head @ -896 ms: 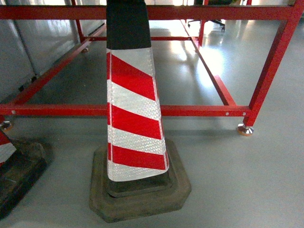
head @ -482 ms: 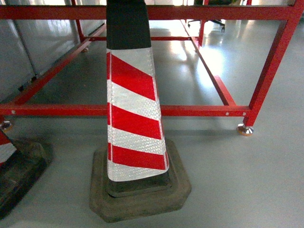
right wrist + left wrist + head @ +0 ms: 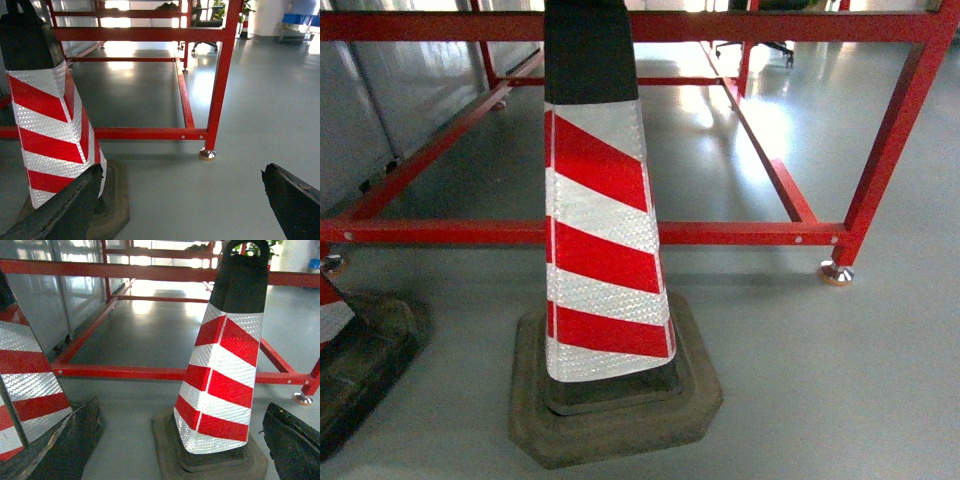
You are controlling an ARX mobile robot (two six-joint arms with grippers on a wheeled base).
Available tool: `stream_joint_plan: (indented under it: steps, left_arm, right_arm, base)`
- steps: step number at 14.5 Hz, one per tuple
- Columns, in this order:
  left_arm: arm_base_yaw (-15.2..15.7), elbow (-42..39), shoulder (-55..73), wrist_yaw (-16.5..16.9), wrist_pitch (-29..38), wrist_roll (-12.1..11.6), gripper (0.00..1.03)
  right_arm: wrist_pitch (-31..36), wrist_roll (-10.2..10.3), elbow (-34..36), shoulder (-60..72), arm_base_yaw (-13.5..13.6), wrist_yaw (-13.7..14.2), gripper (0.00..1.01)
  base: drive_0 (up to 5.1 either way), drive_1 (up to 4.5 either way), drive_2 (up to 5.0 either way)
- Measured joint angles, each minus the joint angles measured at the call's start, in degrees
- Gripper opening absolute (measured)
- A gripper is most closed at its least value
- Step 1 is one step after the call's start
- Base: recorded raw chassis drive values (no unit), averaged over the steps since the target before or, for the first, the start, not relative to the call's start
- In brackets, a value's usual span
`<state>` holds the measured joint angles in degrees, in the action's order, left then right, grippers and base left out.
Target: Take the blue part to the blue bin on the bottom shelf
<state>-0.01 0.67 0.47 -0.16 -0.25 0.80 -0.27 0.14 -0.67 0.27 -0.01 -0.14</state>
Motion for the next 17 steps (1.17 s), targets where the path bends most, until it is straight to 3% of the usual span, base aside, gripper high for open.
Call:
stream_joint_plan:
  steps: [17]
  left_arm:
    - [0.0,0.0,0.0,0.0,-0.1,0.0,0.98]
  right_arm:
    - [0.0,0.0,0.0,0.0,0.0,0.1,0.98]
  base:
    - [0.0,0.0,0.0]
